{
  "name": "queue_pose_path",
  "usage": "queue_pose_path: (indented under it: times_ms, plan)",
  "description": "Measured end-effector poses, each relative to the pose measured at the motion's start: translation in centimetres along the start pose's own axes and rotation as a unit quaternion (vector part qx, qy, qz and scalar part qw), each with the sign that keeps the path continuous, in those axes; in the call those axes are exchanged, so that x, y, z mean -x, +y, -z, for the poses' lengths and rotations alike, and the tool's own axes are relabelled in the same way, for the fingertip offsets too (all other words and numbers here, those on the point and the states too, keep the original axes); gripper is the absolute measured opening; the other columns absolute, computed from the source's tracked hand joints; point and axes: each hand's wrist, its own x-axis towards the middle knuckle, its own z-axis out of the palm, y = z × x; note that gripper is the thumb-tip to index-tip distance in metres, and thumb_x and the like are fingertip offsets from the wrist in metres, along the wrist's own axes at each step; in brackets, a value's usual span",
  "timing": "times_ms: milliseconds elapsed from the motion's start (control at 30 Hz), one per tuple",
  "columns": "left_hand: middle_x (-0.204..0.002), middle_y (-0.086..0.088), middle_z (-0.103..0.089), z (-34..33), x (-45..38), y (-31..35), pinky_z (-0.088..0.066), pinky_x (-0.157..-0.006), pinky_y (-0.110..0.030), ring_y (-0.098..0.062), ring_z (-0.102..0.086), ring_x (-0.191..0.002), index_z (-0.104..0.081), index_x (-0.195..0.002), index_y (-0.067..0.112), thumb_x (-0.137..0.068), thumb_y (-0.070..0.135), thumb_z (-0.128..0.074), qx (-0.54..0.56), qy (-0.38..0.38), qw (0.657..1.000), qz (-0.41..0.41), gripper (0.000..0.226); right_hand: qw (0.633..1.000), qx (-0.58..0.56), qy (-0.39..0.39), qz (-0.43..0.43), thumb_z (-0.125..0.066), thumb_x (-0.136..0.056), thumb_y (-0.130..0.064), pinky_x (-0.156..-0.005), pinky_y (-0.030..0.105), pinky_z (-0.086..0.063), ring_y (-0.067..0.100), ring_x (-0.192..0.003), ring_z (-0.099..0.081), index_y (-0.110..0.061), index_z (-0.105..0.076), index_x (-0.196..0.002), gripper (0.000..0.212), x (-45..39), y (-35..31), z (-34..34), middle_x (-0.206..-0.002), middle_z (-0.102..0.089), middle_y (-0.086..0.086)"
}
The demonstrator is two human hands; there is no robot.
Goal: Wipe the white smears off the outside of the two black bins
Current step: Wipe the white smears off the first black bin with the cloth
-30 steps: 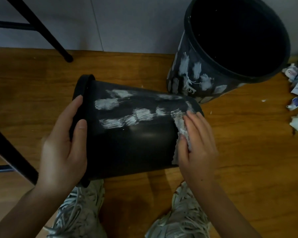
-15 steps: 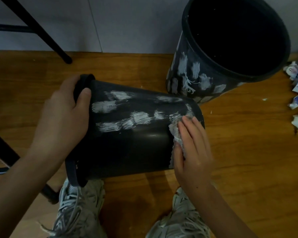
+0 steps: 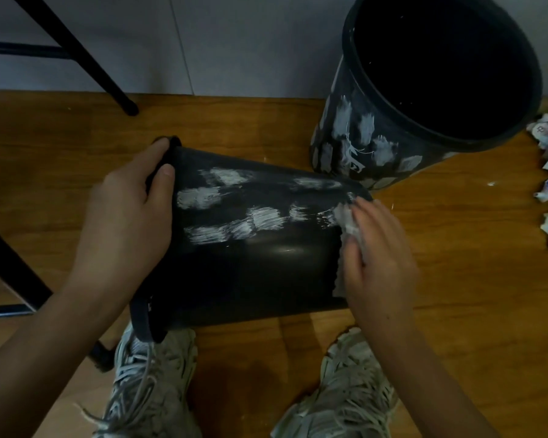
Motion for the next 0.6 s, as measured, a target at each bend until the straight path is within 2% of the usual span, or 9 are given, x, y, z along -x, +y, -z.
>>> queue_pose_path:
  times_ms: [100, 167, 233, 367, 500, 533, 600]
  plan:
    - [-0.122, 0.016, -0.044, 0.0, -0.2, 0.0, -0.029, -0.064, 0.010, 0.016, -0.037, -0.096, -0.044, -0.143, 0.019, -0.103, 0.024, -0.040, -0.002, -0.005, 1.000, -0.003, 0.041, 0.999, -0.002, -0.032, -0.041, -0.046, -0.098, -0.013, -0.113, 0.026, -0.028, 0.021, -0.131, -0.047, -0.003, -0.058, -0.129, 0.035, -2.9, -1.3, -0.1, -0.133, -0.058, 0.010]
    - [-0.122, 0.015, -0.047, -0.1, -0.3, -0.1, -0.030, -0.064, 0.009, 0.015, -0.039, -0.096, -0.044, -0.143, 0.020, -0.103, 0.024, -0.039, 0.004, -0.004, 1.000, -0.001, 0.041, 0.998, -0.001, -0.058, -0.005, -0.041, -0.098, -0.018, -0.113, 0.028, -0.029, 0.020, -0.132, -0.046, -0.005, -0.058, -0.129, 0.038, -3.7, -2.6, -0.3, -0.134, -0.058, 0.009]
    - [-0.123, 0.015, -0.050, -0.1, -0.5, -0.2, -0.032, -0.065, 0.008, 0.011, -0.043, -0.099, -0.045, -0.143, 0.022, -0.103, 0.025, -0.039, 0.011, -0.002, 1.000, 0.004, 0.040, 0.997, -0.009, -0.064, 0.043, -0.040, -0.099, -0.018, -0.115, 0.021, -0.022, 0.020, -0.135, -0.043, -0.004, -0.057, -0.131, 0.039, -2.9, -3.5, -0.5, -0.137, -0.056, 0.009]
    - [-0.122, 0.016, -0.044, -0.2, -0.5, -0.2, -0.030, -0.066, 0.010, 0.014, -0.038, -0.099, -0.044, -0.143, 0.019, -0.103, 0.023, -0.040, 0.003, 0.004, 1.000, -0.001, 0.041, 0.995, -0.037, -0.023, 0.084, -0.045, -0.098, -0.012, -0.117, 0.024, -0.026, 0.022, -0.136, -0.043, 0.002, -0.057, -0.129, 0.035, 0.0, -2.3, -0.6, -0.136, -0.056, 0.013]
    - [-0.127, 0.016, -0.045, -0.1, -0.3, -0.5, -0.030, -0.071, 0.008, 0.007, -0.041, -0.111, -0.044, -0.144, 0.020, -0.102, 0.024, -0.040, 0.013, -0.003, 1.000, 0.002, 0.042, 0.999, -0.013, -0.043, -0.009, -0.045, -0.098, -0.014, -0.113, 0.018, -0.025, 0.020, -0.130, -0.049, -0.004, -0.059, -0.127, 0.034, -2.6, -1.6, 0.0, -0.132, -0.060, 0.010]
    - [-0.126, 0.016, -0.044, -0.1, -0.3, -0.5, -0.031, -0.070, 0.008, 0.006, -0.041, -0.111, -0.043, -0.144, 0.020, -0.102, 0.025, -0.040, 0.014, -0.004, 1.000, 0.001, 0.042, 0.998, -0.007, -0.054, -0.024, -0.046, -0.098, -0.015, -0.112, 0.021, -0.029, 0.019, -0.129, -0.050, -0.006, -0.060, -0.128, 0.034, -3.6, -1.9, -0.1, -0.131, -0.060, 0.008]
    - [-0.124, 0.017, -0.044, -0.2, -0.4, -0.5, -0.030, -0.068, 0.009, 0.011, -0.039, -0.106, -0.043, -0.144, 0.019, -0.103, 0.024, -0.040, 0.013, -0.004, 1.000, -0.001, 0.041, 0.997, 0.000, -0.072, -0.001, -0.044, -0.098, -0.018, -0.111, 0.028, -0.035, 0.018, -0.129, -0.049, -0.009, -0.060, -0.128, 0.035, -4.6, -2.9, -0.4, -0.132, -0.060, 0.006]
